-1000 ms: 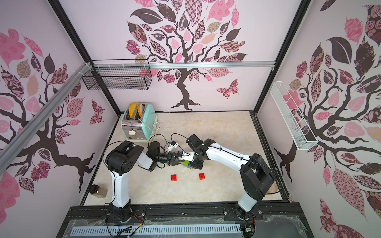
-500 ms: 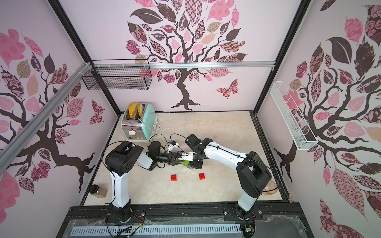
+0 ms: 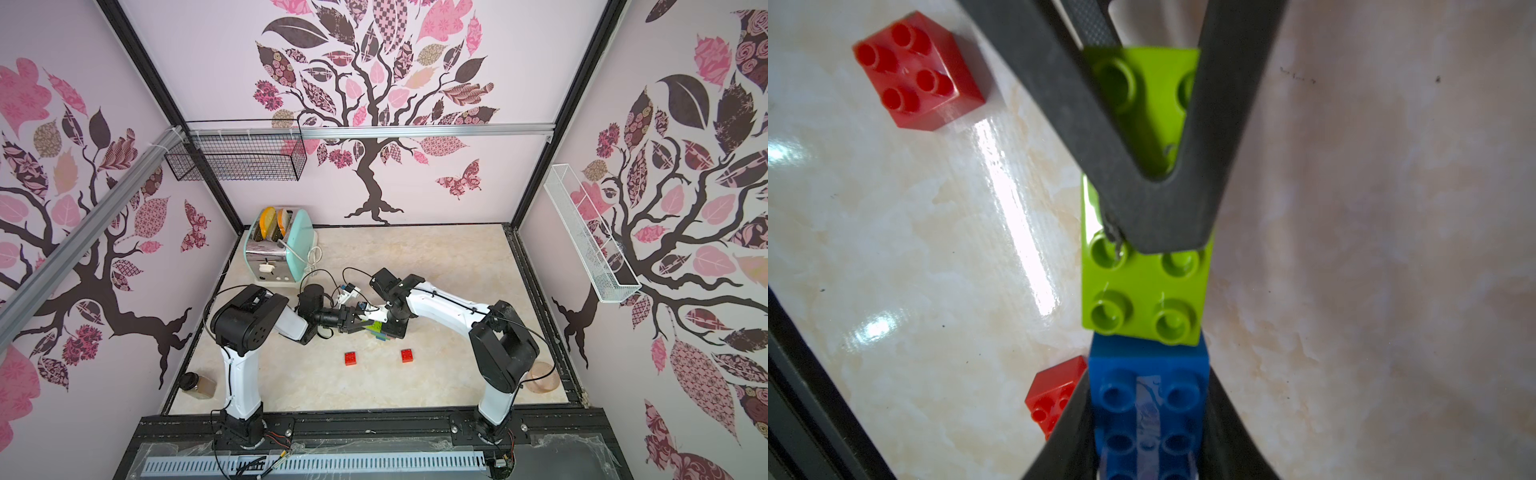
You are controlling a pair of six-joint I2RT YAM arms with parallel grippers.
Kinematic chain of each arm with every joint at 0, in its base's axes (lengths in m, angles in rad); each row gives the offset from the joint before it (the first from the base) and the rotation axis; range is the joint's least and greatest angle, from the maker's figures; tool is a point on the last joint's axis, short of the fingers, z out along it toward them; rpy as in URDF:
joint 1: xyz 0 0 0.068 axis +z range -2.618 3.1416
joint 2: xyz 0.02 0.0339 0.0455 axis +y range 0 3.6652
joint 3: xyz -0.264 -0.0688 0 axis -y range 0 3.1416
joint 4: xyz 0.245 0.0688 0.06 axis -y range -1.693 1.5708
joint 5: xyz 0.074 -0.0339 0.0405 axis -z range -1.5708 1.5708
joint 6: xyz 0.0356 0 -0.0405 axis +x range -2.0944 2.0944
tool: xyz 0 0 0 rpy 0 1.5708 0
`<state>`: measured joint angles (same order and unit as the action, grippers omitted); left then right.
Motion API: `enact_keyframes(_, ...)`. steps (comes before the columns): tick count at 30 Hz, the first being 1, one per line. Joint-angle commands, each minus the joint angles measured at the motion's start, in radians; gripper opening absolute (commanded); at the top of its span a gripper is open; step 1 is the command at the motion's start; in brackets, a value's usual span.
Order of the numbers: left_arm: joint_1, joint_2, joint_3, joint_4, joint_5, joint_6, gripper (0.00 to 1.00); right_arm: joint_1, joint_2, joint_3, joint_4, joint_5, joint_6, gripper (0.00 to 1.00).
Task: Assemble a heart with lego
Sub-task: Assemble the lego brick with the lego brick.
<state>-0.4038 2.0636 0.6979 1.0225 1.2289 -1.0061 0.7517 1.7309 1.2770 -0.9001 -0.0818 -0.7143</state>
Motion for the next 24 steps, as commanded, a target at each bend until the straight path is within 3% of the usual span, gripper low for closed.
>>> enact_keyframes(1,-0.021,-0.005,-0.002,-0.047,-0.032,0.006,0.28,0.03,0.041,0.007,0.007,-0.043,0.015,0.25)
enact_keyframes(13,-0.021,-0.052,-0.027,-0.071,-0.107,-0.009,0.26,0.056,0.114,0.095,-0.07,-0.019,0.113,0.24)
enact_keyframes(24,-0.018,-0.034,-0.036,-0.041,-0.121,-0.036,0.26,0.062,0.114,0.052,-0.036,-0.039,0.131,0.23)
